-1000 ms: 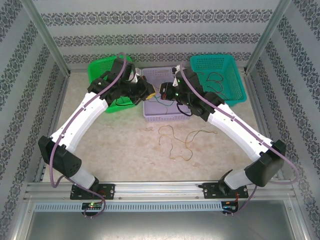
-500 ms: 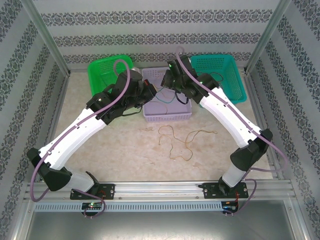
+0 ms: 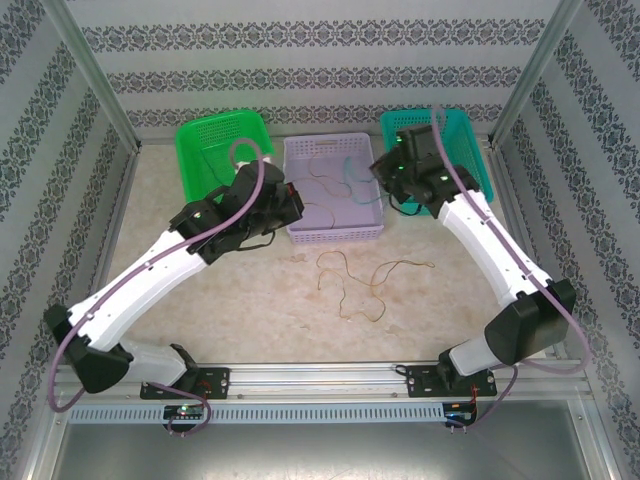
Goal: Untangle the cables
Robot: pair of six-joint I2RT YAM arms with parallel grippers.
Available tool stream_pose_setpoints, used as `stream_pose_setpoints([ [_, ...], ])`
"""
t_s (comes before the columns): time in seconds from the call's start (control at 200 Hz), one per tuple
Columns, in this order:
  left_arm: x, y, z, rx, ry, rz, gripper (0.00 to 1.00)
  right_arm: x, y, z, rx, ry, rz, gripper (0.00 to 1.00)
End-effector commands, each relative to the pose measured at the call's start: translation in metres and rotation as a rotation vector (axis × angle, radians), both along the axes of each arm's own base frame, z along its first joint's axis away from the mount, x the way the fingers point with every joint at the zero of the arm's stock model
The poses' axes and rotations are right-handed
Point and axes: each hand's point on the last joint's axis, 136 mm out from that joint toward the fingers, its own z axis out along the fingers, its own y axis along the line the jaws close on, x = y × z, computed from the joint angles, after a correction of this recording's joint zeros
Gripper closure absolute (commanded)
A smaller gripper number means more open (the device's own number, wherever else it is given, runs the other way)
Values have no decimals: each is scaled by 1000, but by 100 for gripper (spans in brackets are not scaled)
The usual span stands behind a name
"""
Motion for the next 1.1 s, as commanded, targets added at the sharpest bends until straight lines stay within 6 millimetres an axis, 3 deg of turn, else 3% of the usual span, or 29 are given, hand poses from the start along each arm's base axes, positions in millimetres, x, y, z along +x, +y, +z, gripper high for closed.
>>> stream_pose_setpoints([
  [0.0,-8,11,1,-4,0,28,100,6,-20,13,128,-29,-178,100],
  [0.13,-10,9,-1,-24,10,22,100,15,-13,39,91,-94,-97,100],
  [0.255,-7,15,25,-48,-48,44,99,17,0,58,-35,-204,40,100],
  [0.325,-2,11,43,-128,-57,51,80,19,16,59,-40,-261,153,100],
  [0.415,9,2,61,-297,-25,76,44,15,35,60,-88,-346,284,100],
  [0.47,18,-3,67,-419,16,110,33,11,42,61,-140,-382,332,100],
  [0.554,30,-12,72,-628,111,158,30,5,50,64,-217,-469,388,100],
  [0.744,40,-42,38,-905,423,224,26,-3,69,69,-282,-645,489,100],
  [0.889,44,-50,25,-963,492,245,28,-9,84,63,-310,-672,565,100],
  [1.024,42,-46,5,-938,542,281,39,-15,89,61,-301,-682,583,100],
  [1.094,45,-46,5,-975,530,286,43,-18,92,60,-302,-682,598,100],
])
